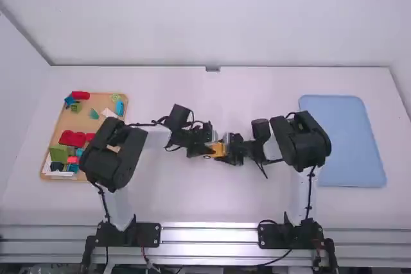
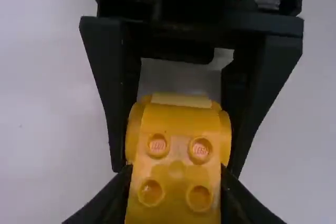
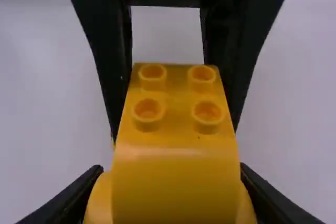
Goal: Assemble lego blocks to make yellow taxi
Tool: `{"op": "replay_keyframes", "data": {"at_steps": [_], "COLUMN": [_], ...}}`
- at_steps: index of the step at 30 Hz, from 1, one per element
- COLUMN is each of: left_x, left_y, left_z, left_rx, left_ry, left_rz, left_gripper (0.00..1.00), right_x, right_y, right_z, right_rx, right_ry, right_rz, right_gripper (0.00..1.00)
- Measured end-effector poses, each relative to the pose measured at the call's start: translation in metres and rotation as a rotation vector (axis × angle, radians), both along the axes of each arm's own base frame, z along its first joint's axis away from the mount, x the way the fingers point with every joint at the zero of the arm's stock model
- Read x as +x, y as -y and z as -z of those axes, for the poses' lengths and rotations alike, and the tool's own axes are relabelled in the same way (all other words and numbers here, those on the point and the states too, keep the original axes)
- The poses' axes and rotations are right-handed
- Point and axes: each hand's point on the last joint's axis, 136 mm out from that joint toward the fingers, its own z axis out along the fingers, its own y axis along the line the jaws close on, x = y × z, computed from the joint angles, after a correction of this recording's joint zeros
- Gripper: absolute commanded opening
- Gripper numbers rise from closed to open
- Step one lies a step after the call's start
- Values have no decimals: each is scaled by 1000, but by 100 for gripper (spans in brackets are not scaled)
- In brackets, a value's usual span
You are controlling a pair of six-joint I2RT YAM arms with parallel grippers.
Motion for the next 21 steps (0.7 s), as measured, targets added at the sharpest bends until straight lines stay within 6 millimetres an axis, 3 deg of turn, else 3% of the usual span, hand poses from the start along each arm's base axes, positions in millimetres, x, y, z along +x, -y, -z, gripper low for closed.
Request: {"op": "replay_keyframes", "data": {"at_steps": [1,5,10,13,15,21], "left_x": [0,-1,2,6,15,38], "left_y": [0,-4,-23,-35,-49,-87], "left_z": [0,2,5,-4,-20,-58], "left_rx": [0,9,33,45,46,28], "left_ry": [0,-12,-53,-36,3,61], "left_rz": [0,-5,-55,-79,-113,-259], "left_gripper": [42,64,66,78,99,99], "right_x": [0,-3,-1,-1,-2,6], "right_y": [0,-2,-3,-3,-3,-4], "right_z": [0,0,0,-1,-1,-4], "right_rx": [0,3,-1,2,4,9], "right_ry": [0,-10,-8,-13,-25,-70], "right_rz": [0,-8,-2,-3,-1,27], "right_gripper": [49,49,49,50,50,50]}}
